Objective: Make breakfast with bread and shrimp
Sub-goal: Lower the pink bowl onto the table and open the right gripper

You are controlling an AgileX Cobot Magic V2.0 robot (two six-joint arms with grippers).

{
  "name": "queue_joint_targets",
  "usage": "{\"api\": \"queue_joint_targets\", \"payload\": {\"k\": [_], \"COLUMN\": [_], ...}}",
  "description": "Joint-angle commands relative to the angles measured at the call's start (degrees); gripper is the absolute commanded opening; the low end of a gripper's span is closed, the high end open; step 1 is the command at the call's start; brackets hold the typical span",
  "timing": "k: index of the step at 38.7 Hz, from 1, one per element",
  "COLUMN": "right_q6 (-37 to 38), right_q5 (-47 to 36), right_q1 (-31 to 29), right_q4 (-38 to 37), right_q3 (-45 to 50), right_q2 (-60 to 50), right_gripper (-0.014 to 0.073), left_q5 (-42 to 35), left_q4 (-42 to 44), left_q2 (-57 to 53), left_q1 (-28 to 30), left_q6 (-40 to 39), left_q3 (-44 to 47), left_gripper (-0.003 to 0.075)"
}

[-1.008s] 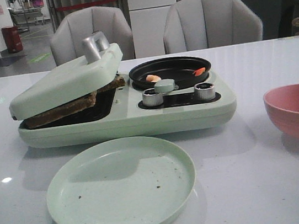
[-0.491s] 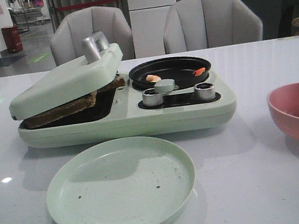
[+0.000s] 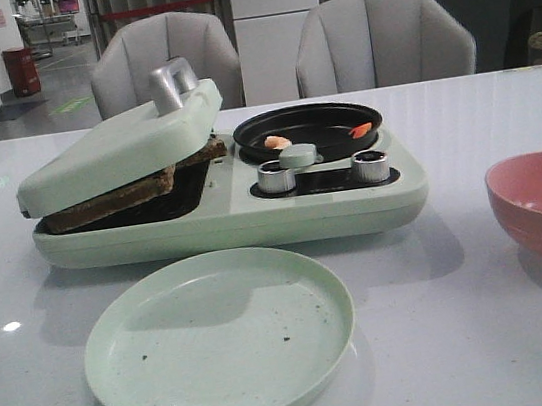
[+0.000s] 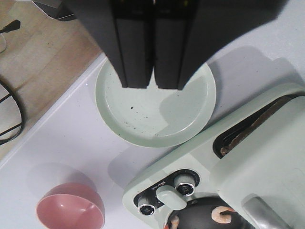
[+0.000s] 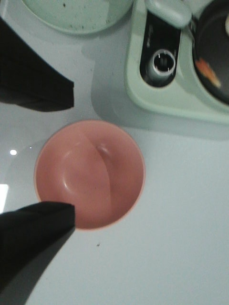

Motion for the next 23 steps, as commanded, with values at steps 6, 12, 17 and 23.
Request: {"api": "queue_joint_targets", "payload": {"k": [6,12,17,23], "right_q6": [-0.91,-0.91,-0.91,-0.86], "right_q5": [-2.3,-2.25,-2.46,-3.0], "right_q1": [7.35,9.62,9.59,9.59], "right_q4": [0.12,0.12,-0.08,-0.07], "right_q3": [5.13,11.0,15.74,20.0], "right_q2": [-11.9,-18.56,-24.15,-29.79], "right_gripper": [0.0521,0.0521,0.0521,0.0521], "left_q5": [-3.33,-3.33,-3.33,-3.33], "left_q4": [-2.37,-2.37,-2.37,-2.37], "left_q2": [-0.19,-0.19,-0.19,-0.19], "left_q1": [-0.41,-0.41,-0.41,-0.41], "left_q6": [-0.04,-0.04,-0.04,-0.04], "left_q3": [-1.59,-1.59,-1.59,-1.59], "left_gripper": [0.0099,0.0099,0.0099,0.0099]}}
